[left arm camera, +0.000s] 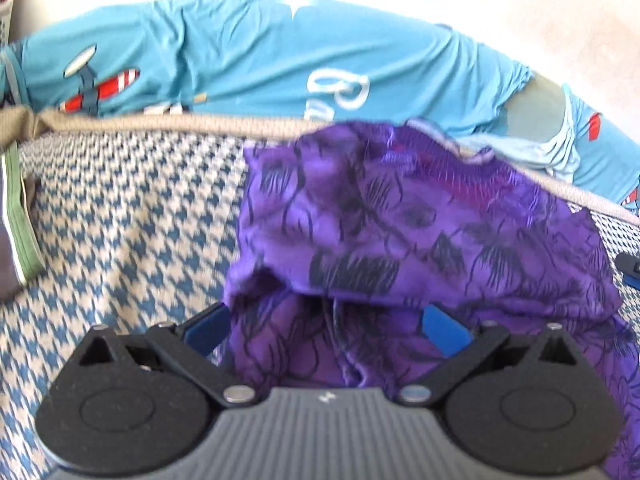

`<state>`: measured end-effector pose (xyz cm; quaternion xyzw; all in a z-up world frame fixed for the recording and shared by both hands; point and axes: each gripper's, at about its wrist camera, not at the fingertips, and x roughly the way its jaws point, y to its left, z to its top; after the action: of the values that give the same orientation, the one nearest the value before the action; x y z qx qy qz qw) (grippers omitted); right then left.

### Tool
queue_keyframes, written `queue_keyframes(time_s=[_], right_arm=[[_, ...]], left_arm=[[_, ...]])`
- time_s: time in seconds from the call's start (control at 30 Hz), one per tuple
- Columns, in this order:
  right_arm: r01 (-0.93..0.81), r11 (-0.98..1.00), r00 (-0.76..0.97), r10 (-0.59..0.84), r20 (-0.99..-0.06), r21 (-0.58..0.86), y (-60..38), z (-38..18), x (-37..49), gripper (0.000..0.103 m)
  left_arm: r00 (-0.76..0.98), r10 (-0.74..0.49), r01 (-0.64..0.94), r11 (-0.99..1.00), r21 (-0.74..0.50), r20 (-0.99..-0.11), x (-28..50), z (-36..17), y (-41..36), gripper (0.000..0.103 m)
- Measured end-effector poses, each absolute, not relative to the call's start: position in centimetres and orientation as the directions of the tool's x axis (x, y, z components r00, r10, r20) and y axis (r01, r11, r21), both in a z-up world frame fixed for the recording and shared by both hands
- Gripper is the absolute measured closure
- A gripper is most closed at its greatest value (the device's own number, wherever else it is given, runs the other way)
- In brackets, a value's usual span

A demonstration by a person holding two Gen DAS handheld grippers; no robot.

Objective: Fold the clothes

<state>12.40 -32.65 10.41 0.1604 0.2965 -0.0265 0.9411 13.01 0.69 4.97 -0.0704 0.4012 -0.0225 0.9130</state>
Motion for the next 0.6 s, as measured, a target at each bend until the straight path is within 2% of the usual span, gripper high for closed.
queue_keyframes(time_s=[0.23,0.4,0.6], right_arm=[[0.043,0.962,0.838,0.112,-0.534,0.269,-30.6,10.6,12.6,0.072],[-0.010,0.978,0.841,0.121,-0.528,0.209,-29.0,10.3,12.8,0.071],[-0.042,0.978,0.836,0.147,-0.529,0.206,-27.9,9.9,13.3,0.071]], left_arm=[[0.716,-0.098,-0.035,0.984,-0.176,-0.691,14.3,5.7,0.8,0.000],[0.725,-0.045,-0.107,0.978,-0.177,-0.687,15.5,5.0,1.5,0.000],[0.720,-0.023,-0.142,0.973,-0.179,-0.693,16.5,4.2,2.3,0.000]])
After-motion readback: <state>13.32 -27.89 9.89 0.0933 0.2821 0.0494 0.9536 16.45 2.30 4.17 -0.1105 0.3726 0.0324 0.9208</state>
